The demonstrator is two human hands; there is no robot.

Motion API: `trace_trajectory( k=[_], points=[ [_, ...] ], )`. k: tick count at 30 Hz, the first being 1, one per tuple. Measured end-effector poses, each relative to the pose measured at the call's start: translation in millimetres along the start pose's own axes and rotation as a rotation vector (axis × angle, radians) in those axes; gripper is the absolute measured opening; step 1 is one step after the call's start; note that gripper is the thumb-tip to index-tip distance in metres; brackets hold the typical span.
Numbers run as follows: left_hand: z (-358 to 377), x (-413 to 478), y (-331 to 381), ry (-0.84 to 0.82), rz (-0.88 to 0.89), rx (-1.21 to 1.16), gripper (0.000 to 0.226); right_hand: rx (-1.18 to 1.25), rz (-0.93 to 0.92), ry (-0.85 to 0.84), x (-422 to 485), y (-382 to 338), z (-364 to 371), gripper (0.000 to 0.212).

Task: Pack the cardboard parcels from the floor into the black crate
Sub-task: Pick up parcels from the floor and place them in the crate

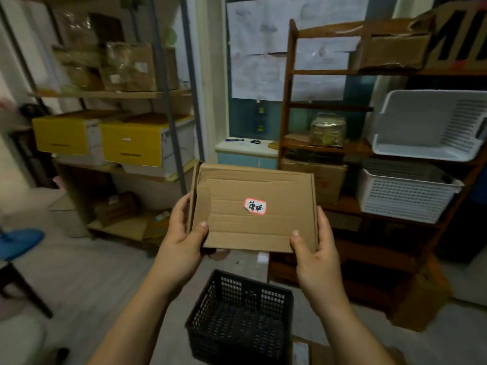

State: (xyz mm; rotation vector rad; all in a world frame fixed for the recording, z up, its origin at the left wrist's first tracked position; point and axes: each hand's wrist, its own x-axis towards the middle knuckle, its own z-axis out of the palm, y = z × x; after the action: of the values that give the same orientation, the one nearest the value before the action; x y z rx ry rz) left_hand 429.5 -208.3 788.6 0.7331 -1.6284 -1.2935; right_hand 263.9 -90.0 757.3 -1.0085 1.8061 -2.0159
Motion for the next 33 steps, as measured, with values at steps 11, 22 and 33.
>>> trace_trajectory(
  k=[11, 22, 33],
  points=[
    [-62.4, 75.8, -30.7, -0.073, -0.087, 0.056, 0.059, -0.017, 0.059, 0.033, 42.5, 25.5, 90.1, 0.063],
    [-40.2, 200.0, -76.4, -0.138, -0.136, 0.216, 0.06, -0.021, 0.146, 0.06, 152.2, 86.2, 130.9, 0.065],
    [-16.9, 296.3, -159.2, -0.307, -0.23, 0.273, 0.057, -0.118, 0.291, 0.174, 208.9, 154.3, 159.7, 0.064]
  ],
)
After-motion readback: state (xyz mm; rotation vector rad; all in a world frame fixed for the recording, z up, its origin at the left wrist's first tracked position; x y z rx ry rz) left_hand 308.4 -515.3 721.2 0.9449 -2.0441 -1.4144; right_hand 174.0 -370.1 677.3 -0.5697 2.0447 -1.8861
